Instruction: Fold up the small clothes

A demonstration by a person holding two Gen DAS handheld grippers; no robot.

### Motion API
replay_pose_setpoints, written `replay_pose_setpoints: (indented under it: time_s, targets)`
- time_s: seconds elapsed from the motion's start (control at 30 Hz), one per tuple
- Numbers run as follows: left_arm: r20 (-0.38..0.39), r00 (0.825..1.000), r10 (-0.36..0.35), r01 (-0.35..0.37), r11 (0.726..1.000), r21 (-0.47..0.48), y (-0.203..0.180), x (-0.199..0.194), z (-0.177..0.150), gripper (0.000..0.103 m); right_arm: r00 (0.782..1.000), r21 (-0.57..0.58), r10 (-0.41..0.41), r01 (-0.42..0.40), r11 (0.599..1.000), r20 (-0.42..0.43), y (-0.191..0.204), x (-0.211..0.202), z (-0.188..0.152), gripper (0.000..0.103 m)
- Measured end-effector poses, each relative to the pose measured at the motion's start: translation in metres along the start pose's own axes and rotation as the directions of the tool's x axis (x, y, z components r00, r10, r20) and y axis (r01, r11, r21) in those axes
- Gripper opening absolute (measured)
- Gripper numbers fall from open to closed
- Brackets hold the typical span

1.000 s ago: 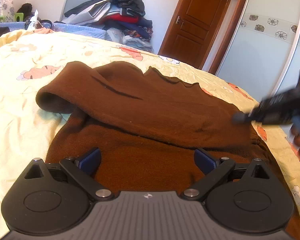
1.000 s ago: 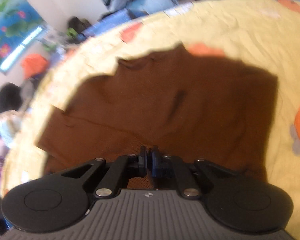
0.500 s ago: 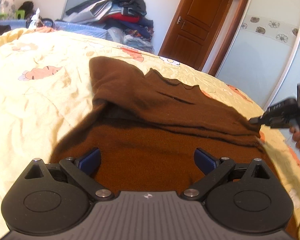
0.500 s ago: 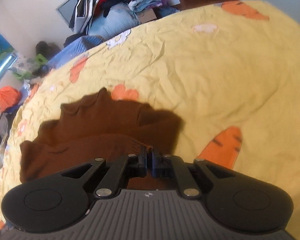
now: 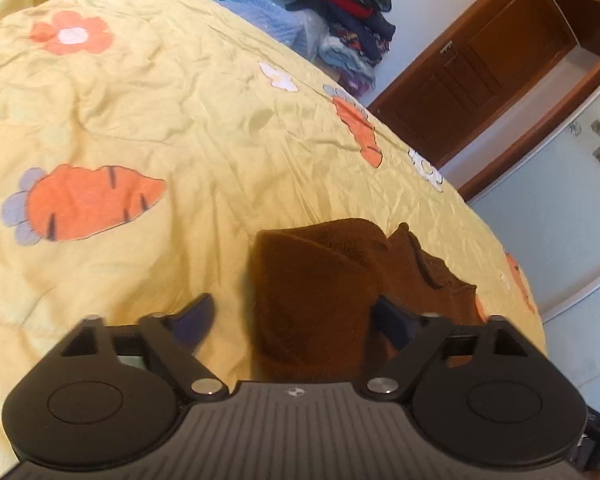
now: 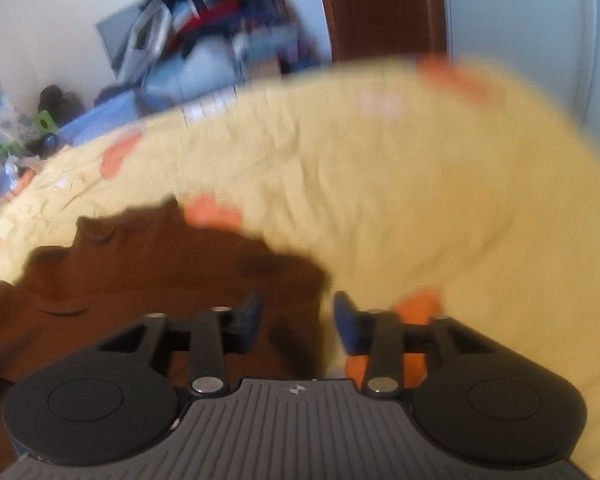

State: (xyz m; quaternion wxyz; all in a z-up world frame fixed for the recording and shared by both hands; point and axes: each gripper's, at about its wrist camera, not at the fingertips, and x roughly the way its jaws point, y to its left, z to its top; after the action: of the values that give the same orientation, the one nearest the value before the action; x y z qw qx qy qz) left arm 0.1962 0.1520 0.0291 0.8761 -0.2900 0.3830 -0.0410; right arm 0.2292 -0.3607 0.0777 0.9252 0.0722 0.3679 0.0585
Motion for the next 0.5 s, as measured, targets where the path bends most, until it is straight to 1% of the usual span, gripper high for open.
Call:
replay_pose_setpoints:
  time_s: [0.03, 0.07, 0.1, 0.13, 0.17, 0.2, 0.23, 0.27, 0.3, 0.33, 0.37, 0.4, 0.43, 0.47, 0.5]
  targets:
    - [-0.008, 1.000, 0.013, -0.013, 0.999, 0.033, -0.005, 0.003, 0.000, 0.047, 0.999, -0.052, 0.019, -0.017, 0.998, 0.040, 0.014, -0.007, -0.004, 0.066]
    - [-0.025, 0.999, 0.035, -0.033, 0.997, 0.073, -0.012, 0.008, -0.001, 0.023, 0.997, -0.102, 0.060, -0.054, 0.993, 0.051, 0.028, -0.011, -0.007, 0.073]
    - [-0.024, 0.997, 0.075, -0.071, 0.990, 0.120, -0.018, 0.010, -0.001, 0.021, 0.994, -0.140, 0.097, -0.089, 0.986, 0.051, 0.041, -0.012, -0.011, 0.081]
    - [-0.005, 0.993, 0.120, -0.118, 0.978, 0.175, -0.026, 0.009, -0.003, 0.017, 0.992, -0.173, 0.119, -0.111, 0.979, 0.040, 0.052, -0.008, -0.016, 0.082]
    - [0.033, 0.986, 0.164, -0.167, 0.959, 0.227, -0.031, 0.005, -0.005, 0.013, 0.992, -0.203, 0.127, -0.122, 0.971, 0.014, 0.061, -0.001, -0.020, 0.082]
    - [0.093, 0.976, 0.195, -0.213, 0.940, 0.267, -0.038, -0.004, -0.007, 0.009, 0.993, -0.222, 0.115, -0.116, 0.968, -0.018, 0.067, 0.010, -0.025, 0.082]
    - [0.163, 0.964, 0.210, -0.251, 0.920, 0.302, -0.044, -0.018, -0.008, 0.009, 0.995, -0.227, 0.093, -0.101, 0.969, -0.045, 0.069, 0.021, -0.029, 0.081]
    - [0.214, 0.955, 0.206, -0.270, 0.902, 0.336, -0.048, -0.030, -0.009, 0.008, 0.995, -0.221, 0.068, -0.082, 0.972, -0.069, 0.067, 0.032, -0.034, 0.081]
    - [0.247, 0.945, 0.213, -0.296, 0.879, 0.375, -0.051, -0.035, -0.012, 0.007, 0.996, -0.216, 0.053, -0.067, 0.974, -0.069, 0.064, 0.039, -0.041, 0.084]
    - [0.250, 0.937, 0.245, -0.332, 0.845, 0.419, -0.051, -0.031, -0.016, 0.007, 0.998, -0.225, 0.060, -0.064, 0.972, -0.024, 0.062, 0.038, -0.048, 0.090]
    - [0.235, 0.925, 0.299, -0.377, 0.806, 0.457, -0.049, -0.018, -0.020, 0.006, 0.998, -0.237, 0.068, -0.067, 0.969, -0.001, 0.061, 0.038, -0.056, 0.092]
    - [0.208, 0.919, 0.334, -0.393, 0.784, 0.479, -0.043, -0.005, -0.024, 0.006, 0.997, -0.265, 0.067, -0.059, 0.962, 0.022, 0.063, 0.039, -0.063, 0.096]
    - [0.195, 0.915, 0.352, -0.402, 0.776, 0.485, -0.036, 0.003, -0.029, 0.006, 0.997, -0.281, 0.066, -0.052, 0.958, 0.042, 0.067, 0.038, -0.067, 0.099]
    - [0.229, 0.914, 0.336, -0.406, 0.776, 0.482, -0.033, 0.002, -0.034, 0.007, 0.997, -0.272, 0.070, -0.056, 0.961, 0.040, 0.067, 0.040, -0.066, 0.100]
    - [0.251, 0.907, 0.338, -0.419, 0.771, 0.480, -0.032, 0.000, -0.036, 0.010, 0.997, -0.261, 0.073, -0.062, 0.963, 0.032, 0.067, 0.042, -0.064, 0.103]
